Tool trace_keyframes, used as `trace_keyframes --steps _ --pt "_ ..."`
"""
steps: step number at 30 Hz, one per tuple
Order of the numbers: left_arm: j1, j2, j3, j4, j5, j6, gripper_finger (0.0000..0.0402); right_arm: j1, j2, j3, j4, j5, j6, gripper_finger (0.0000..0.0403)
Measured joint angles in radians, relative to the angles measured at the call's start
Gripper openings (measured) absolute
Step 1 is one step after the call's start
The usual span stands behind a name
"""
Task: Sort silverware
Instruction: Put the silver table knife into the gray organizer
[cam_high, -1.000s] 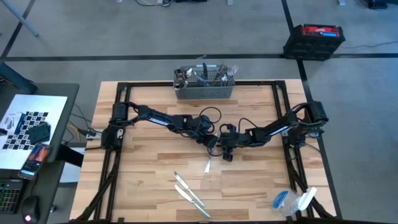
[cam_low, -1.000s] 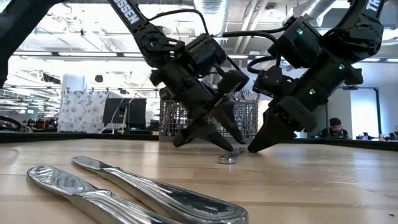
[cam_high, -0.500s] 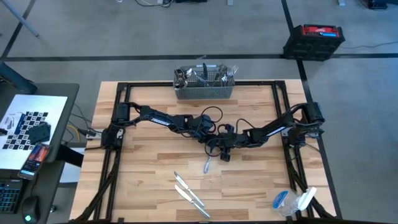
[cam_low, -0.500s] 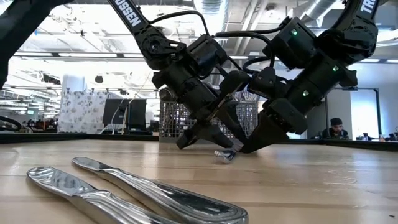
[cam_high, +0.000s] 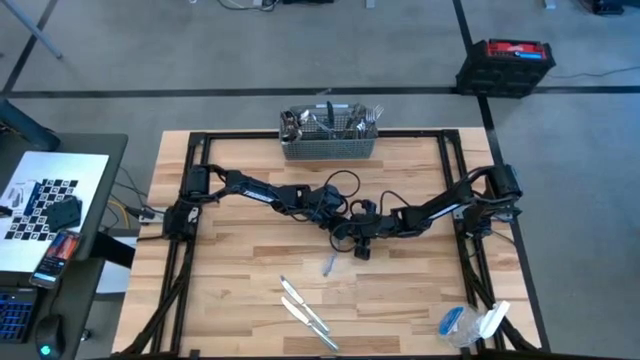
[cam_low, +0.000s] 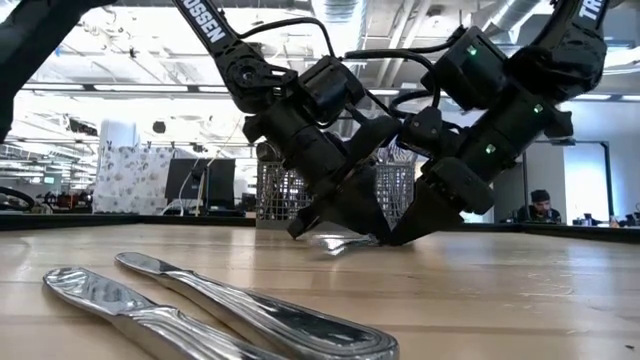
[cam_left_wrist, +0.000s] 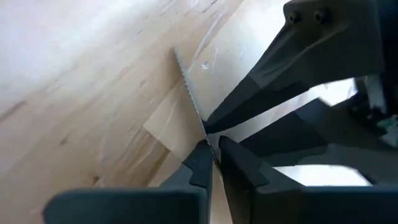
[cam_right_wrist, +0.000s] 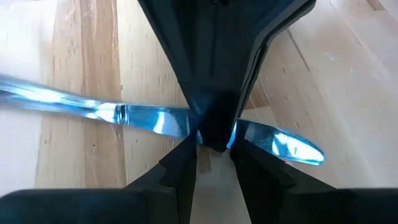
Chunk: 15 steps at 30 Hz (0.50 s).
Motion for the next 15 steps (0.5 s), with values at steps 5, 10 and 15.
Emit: trace_keyframes --steps 5,10,15 --pt "-0.011 -0.112 -0.010 -0.073 -0.054 0.151 0.0001 0.018 -0.178 0.003 -0.102 -0.007 0.002 0.0102" --pt "-0.006 -0.297 -0.004 -0.086 -0.157 0.287 0.0002 0.020 -0.346 0.001 -0.225 0.015 0.026 0.0102" --pt "0.039 -0.466 -0.004 -0.077 -0.263 0.432 0.0002 0.020 -0.441 0.001 -0.287 0.079 0.035 0.0102"
